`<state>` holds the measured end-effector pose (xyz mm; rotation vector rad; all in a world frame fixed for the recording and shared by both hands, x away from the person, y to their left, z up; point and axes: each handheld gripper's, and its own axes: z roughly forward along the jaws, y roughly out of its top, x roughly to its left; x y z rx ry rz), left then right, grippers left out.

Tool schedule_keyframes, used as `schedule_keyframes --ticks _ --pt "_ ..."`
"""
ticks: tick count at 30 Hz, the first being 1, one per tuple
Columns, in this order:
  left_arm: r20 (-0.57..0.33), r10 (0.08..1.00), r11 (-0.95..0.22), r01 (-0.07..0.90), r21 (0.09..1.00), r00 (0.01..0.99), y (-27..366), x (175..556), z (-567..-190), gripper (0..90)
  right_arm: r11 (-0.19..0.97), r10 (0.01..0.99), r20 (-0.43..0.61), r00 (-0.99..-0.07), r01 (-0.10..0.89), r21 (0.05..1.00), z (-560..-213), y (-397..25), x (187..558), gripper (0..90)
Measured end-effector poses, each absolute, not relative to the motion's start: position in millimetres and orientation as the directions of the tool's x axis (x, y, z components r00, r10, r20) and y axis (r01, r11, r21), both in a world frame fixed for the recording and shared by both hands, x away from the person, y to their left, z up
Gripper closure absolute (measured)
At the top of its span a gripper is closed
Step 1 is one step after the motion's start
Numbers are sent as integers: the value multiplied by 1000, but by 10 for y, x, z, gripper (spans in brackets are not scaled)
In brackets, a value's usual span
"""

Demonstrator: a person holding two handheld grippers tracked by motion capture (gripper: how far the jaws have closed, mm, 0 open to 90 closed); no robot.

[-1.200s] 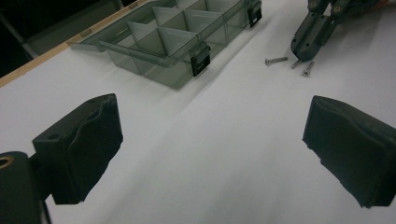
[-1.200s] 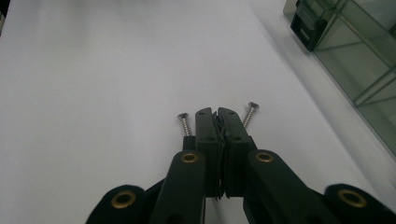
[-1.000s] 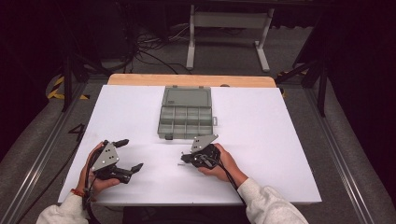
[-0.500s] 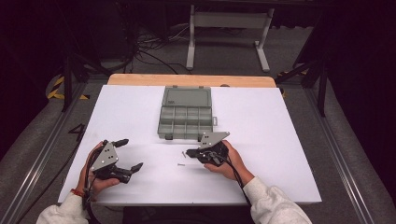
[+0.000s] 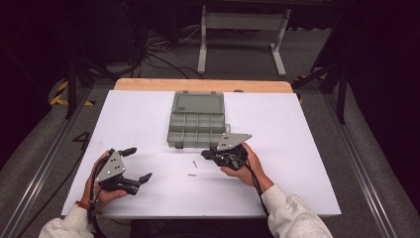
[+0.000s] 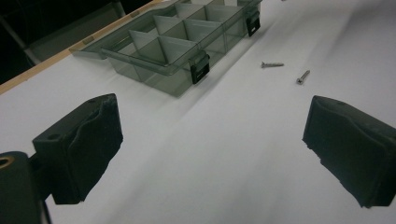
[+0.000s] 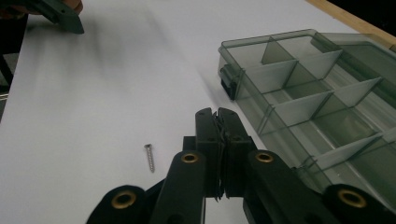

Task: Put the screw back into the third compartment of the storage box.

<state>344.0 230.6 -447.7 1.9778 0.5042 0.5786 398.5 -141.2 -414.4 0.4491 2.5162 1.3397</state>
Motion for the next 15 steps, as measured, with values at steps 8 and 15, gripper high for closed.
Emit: schedule_keyframes --ticks 8,15 --pt "184 567 -439 106 892 803 2293 3441 -4478 54 492 425 -103 -900 134 860 -3976 -1472 4096 887" --pt "173 567 -429 109 897 806 2294 3453 -4480 54 446 469 -106 -877 132 885 -3836 -1487 4246 887"
